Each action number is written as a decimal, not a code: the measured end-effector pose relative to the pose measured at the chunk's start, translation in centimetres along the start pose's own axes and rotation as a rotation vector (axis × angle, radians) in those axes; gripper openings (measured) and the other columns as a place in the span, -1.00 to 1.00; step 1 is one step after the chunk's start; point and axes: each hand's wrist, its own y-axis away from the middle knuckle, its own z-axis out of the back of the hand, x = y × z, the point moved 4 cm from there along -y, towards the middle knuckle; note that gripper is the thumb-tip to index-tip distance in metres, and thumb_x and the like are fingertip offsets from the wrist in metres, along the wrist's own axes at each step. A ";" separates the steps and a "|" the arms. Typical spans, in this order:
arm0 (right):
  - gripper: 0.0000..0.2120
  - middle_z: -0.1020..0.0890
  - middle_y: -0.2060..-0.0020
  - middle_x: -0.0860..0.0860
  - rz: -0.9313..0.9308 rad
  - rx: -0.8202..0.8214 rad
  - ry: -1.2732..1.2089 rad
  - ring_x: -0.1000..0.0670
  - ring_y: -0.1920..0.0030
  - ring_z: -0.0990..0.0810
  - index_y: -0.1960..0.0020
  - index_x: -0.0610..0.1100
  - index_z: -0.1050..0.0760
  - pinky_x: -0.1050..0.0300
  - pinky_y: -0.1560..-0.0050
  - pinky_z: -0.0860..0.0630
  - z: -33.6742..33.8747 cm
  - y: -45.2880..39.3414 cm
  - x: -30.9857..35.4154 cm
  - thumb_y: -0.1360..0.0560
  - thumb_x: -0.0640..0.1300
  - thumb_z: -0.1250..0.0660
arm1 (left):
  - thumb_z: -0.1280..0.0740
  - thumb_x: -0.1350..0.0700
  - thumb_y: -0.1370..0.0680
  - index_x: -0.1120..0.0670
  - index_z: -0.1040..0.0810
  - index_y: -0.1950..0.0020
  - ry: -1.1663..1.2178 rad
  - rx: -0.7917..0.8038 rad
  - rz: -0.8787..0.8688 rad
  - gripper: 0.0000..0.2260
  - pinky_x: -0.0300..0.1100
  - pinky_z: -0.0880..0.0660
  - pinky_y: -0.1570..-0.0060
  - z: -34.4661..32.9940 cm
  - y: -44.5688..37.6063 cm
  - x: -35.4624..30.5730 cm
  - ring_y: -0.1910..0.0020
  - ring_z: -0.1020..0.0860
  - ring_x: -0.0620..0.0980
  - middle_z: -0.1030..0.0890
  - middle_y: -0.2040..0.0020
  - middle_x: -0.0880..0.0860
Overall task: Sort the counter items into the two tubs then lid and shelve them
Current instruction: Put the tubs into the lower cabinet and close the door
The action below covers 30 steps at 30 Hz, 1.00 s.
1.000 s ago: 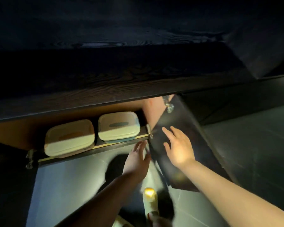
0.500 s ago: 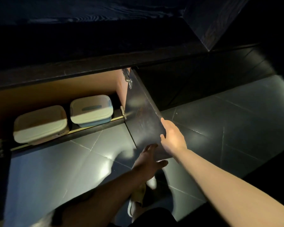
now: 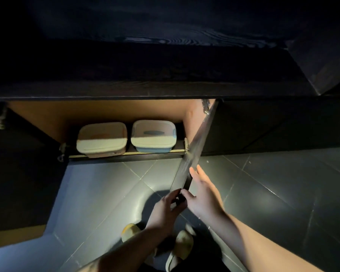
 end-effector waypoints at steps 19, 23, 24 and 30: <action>-0.23 0.08 -0.56 0.03 0.371 0.067 0.438 0.04 -0.54 0.11 -0.57 0.00 0.10 0.05 -0.48 0.23 -4.0 -14.5 15.4 -0.49 -0.13 -0.25 | -0.38 0.00 -0.49 0.06 -0.46 0.08 0.404 -0.820 0.380 -0.83 -0.18 -0.34 0.12 20.4 -11.1 1.2 0.13 -0.51 0.06 -0.60 0.13 0.05; -0.05 0.26 -0.52 0.10 0.365 0.089 0.451 0.05 -0.53 0.23 -0.55 0.02 0.26 -0.02 -0.49 0.25 -4.2 -16.5 16.2 -0.43 -0.06 -0.33 | -0.37 0.00 -0.50 0.05 -0.50 0.05 0.410 -0.866 0.438 -0.85 -0.21 -0.33 0.08 22.2 -14.1 0.2 0.13 -0.49 0.05 -0.59 0.11 0.05; -0.05 0.26 -0.53 0.09 0.385 0.080 0.474 0.05 -0.53 0.23 -0.55 0.01 0.28 -0.02 -0.50 0.23 -4.2 -17.0 16.4 -0.43 -0.03 -0.32 | -0.38 0.01 -0.50 0.05 -0.51 0.06 0.422 -0.875 0.442 -0.85 -0.21 -0.34 0.07 22.8 -14.9 0.0 0.13 -0.50 0.05 -0.59 0.12 0.05; -0.10 0.36 -0.51 0.05 0.449 0.076 0.527 0.08 -0.49 0.33 -0.51 -0.05 0.42 0.03 -0.50 0.22 -4.1 -20.7 16.8 -0.47 -0.14 -0.20 | -0.43 0.11 -0.48 0.12 -0.56 -0.03 0.595 -0.888 0.434 -0.82 -0.06 -0.50 -0.13 25.7 -19.3 -1.4 0.08 -0.57 0.04 -0.65 0.08 0.09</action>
